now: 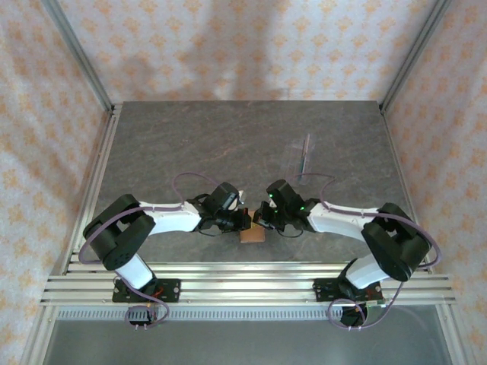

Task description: Put the credit cards into the card holder

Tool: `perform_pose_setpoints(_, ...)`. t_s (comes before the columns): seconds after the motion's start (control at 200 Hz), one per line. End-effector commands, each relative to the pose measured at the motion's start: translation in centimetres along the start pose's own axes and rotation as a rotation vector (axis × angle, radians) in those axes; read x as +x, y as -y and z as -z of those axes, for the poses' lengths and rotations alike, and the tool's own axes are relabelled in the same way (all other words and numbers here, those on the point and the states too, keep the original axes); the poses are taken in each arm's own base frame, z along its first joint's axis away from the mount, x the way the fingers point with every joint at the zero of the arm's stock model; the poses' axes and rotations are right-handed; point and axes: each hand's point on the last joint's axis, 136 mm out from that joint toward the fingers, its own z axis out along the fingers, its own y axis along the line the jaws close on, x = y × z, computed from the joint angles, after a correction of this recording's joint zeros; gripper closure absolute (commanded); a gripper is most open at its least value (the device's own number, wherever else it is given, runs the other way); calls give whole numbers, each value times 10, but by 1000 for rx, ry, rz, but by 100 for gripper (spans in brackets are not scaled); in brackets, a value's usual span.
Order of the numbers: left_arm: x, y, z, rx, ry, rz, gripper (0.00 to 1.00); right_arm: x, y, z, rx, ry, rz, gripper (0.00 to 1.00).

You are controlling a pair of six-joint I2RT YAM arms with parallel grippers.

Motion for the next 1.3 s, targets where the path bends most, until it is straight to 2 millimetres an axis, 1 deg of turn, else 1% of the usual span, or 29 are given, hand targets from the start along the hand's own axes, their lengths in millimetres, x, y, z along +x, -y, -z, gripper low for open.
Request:
perform_pose_setpoints(0.0,10,-18,-4,-50,-23,27,100,-5,-4,-6,-5,4,-12,100)
perform_pose_setpoints(0.085,10,-18,-4,-48,-21,28,100,-3,7,-9,26,-3,-29,100)
perform_pose_setpoints(0.165,10,-18,-5,-45,-22,30,100,1,22,-11,71,-11,-37,100)
perform_pose_setpoints(0.285,10,-19,-5,-39,-17,35,100,10,51,-10,162,-20,-40,100)
perform_pose_setpoints(0.385,9,-19,-4,-37,-13,35,100,13,72,-7,251,-21,-17,100)
perform_pose_setpoints(0.461,9,-18,-5,-29,-14,36,100,16,83,-5,299,-27,1,100)
perform_pose_setpoints(0.511,10,-16,-7,-18,-18,42,100,17,87,-5,309,-33,10,100)
perform_pose_setpoints(0.611,9,-10,-9,24,-19,55,100,21,84,-7,276,-50,20,100)
perform_pose_setpoints(0.726,9,-6,-9,52,-18,61,100,22,72,-6,225,-55,40,100)
perform_pose_setpoints(1.046,14,-9,-5,43,-22,56,100,14,29,12,146,-56,102,100)
perform_pose_setpoints(1.292,16,-13,-9,45,-24,66,100,14,12,18,102,-71,114,99)
